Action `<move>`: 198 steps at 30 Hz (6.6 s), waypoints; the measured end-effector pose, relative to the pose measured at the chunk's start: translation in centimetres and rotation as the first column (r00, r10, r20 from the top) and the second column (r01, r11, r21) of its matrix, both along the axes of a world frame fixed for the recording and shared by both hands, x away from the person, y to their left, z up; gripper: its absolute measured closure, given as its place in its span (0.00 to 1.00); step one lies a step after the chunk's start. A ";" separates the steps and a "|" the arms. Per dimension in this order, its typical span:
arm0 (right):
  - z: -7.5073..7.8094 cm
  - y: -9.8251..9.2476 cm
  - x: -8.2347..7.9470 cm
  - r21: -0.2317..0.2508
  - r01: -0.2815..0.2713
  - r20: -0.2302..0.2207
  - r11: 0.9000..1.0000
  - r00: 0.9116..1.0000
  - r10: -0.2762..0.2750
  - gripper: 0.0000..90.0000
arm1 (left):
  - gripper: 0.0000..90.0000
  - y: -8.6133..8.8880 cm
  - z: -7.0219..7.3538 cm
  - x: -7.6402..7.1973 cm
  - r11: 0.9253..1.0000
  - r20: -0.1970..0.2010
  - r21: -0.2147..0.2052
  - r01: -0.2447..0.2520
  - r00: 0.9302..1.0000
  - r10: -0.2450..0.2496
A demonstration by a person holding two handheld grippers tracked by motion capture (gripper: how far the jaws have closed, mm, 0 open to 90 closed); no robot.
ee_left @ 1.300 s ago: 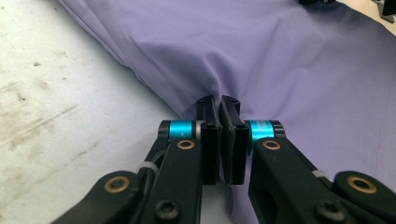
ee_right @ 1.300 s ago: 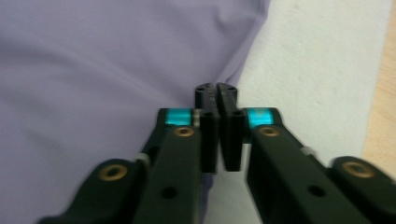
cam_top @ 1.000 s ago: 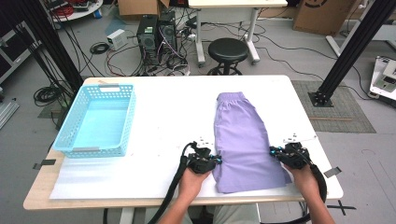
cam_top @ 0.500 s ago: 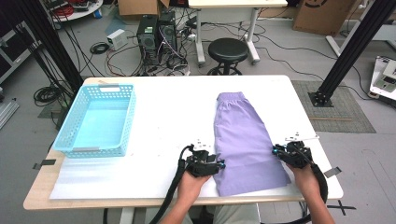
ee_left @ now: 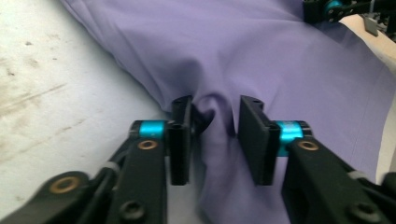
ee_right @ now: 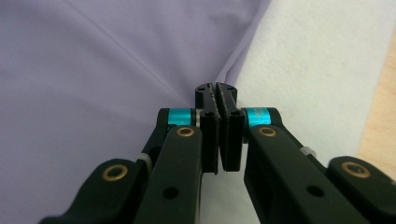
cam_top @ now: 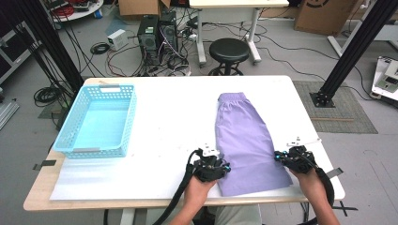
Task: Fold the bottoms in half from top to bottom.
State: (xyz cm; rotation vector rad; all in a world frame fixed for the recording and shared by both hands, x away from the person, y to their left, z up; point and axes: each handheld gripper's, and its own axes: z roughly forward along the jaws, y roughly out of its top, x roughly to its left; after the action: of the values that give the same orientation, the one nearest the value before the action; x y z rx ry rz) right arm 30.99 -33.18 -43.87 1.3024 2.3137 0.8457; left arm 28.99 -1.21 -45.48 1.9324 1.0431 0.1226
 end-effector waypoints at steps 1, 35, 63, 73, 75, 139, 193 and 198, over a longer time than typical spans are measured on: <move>0.0 -0.2 0.0 0.003 0.001 -0.006 1.000 1.000 -0.001 1.00 | 0.85 -0.3 0.0 -0.2 1.000 0.011 0.017 0.000 1.000 0.000; 0.7 0.4 -1.0 0.067 -0.027 0.006 0.997 1.000 0.027 1.00 | 0.98 1.0 0.6 -0.5 0.999 0.043 -0.007 -0.035 0.998 0.035; -0.1 1.4 -1.9 -0.012 -0.045 0.020 0.999 0.999 0.045 0.99 | 0.96 -1.0 0.3 -0.4 0.993 0.083 0.115 -0.008 0.997 -0.001; 0.2 0.8 -2.1 0.042 -0.038 0.029 0.998 0.999 0.036 0.99 | 0.98 -0.3 0.5 -0.4 0.997 0.080 0.071 0.006 0.997 -0.012; 0.4 0.7 -2.3 0.048 -0.043 0.033 0.998 0.999 0.042 0.99 | 0.98 0.1 0.6 -0.6 0.998 0.080 0.055 0.014 0.997 -0.018; -0.3 5.9 2.7 0.074 -0.018 0.003 0.997 1.000 0.018 0.99 | 0.98 3.3 0.9 5.3 0.993 0.032 0.111 -0.042 0.999 0.039; -0.7 3.1 -3.6 0.073 -0.034 0.018 0.997 0.999 0.033 1.00 | 0.97 6.0 -0.7 -5.1 0.992 0.176 0.085 -0.097 0.981 0.081; -0.6 3.1 -4.5 0.057 -0.049 0.027 0.997 0.999 0.047 1.00 | 0.98 6.1 -0.6 -6.0 0.993 0.171 0.082 -0.084 0.983 0.070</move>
State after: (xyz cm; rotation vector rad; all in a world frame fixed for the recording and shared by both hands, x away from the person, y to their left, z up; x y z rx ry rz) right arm 26.48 -30.06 -44.48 1.2561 2.3252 0.9460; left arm 23.04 4.88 -46.10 1.9241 1.0142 0.3748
